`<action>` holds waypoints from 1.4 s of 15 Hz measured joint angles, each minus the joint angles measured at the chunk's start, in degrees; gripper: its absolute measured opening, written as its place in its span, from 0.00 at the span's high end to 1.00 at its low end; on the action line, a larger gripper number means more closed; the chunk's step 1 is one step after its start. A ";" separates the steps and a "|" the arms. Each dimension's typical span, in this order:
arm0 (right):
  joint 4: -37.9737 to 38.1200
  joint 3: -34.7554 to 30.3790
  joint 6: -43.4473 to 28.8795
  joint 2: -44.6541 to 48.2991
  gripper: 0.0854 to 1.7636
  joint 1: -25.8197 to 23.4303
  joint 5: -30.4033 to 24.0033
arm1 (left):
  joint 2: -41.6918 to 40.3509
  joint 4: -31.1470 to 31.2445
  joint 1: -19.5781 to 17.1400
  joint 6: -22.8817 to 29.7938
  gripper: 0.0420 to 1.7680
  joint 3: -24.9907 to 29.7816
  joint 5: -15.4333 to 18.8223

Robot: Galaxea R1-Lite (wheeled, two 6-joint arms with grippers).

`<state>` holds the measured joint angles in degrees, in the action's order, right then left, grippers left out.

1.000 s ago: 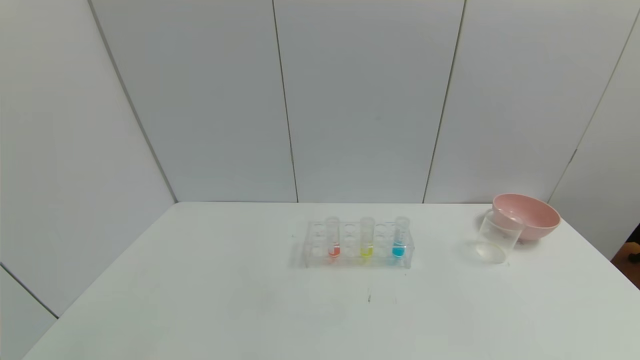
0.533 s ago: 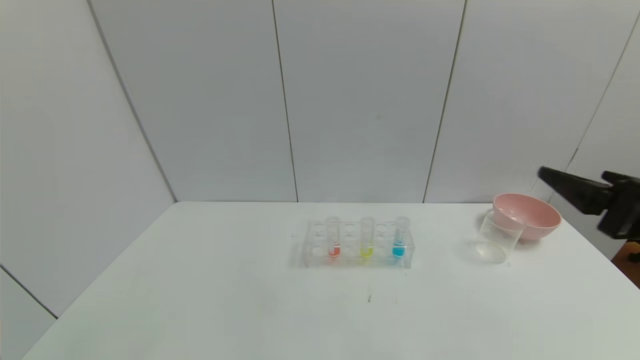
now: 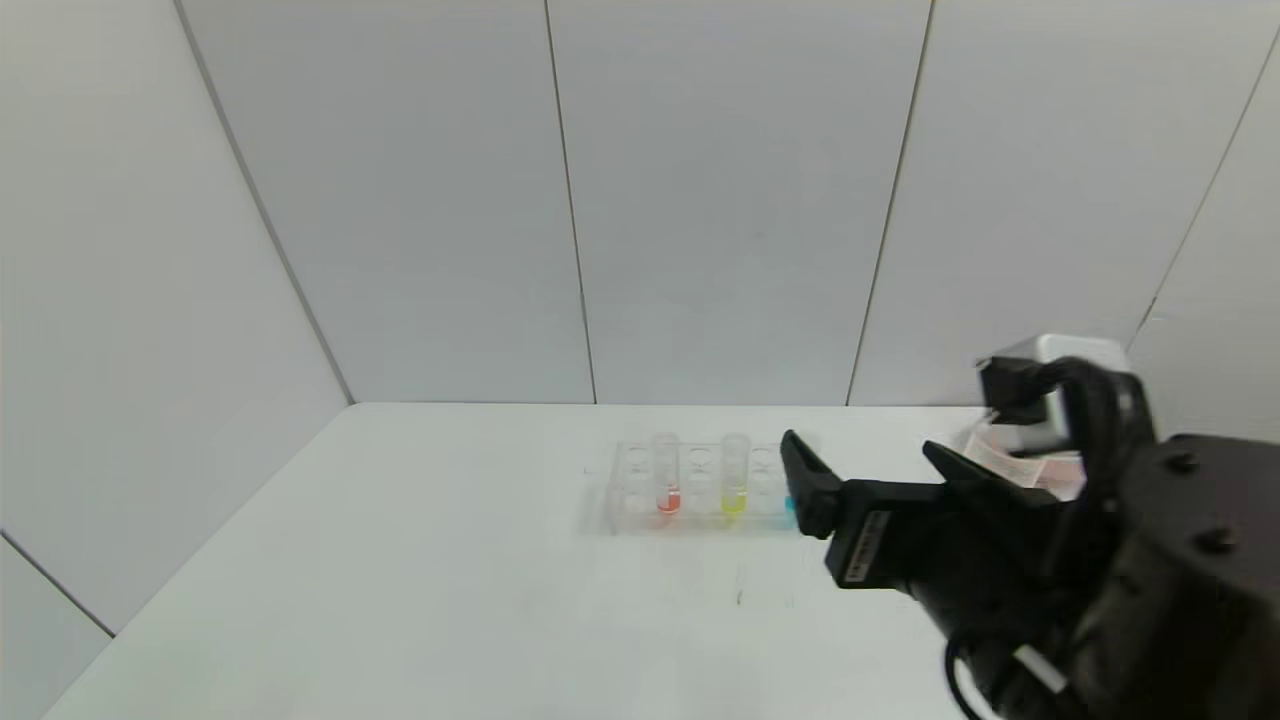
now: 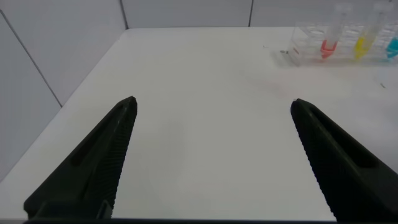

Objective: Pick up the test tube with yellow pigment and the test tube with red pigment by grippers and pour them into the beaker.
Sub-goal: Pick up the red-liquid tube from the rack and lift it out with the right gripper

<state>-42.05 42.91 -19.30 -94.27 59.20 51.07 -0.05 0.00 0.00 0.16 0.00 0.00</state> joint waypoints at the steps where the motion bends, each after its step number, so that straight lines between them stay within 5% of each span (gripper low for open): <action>1: -1.26 1.38 -0.71 -3.55 0.03 1.22 1.21 | 0.00 0.00 0.00 0.00 0.00 0.00 0.00; 10: -5.19 20.09 -2.07 -29.05 0.03 -2.30 1.62 | 0.00 0.00 0.00 0.00 0.00 0.00 0.00; 21: -4.86 34.54 -0.21 -43.72 0.03 -7.61 -6.31 | 0.00 0.00 0.00 0.00 0.00 0.00 0.00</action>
<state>-46.91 77.45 -19.50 -137.99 51.59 44.75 -0.05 0.00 0.00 0.16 0.00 0.00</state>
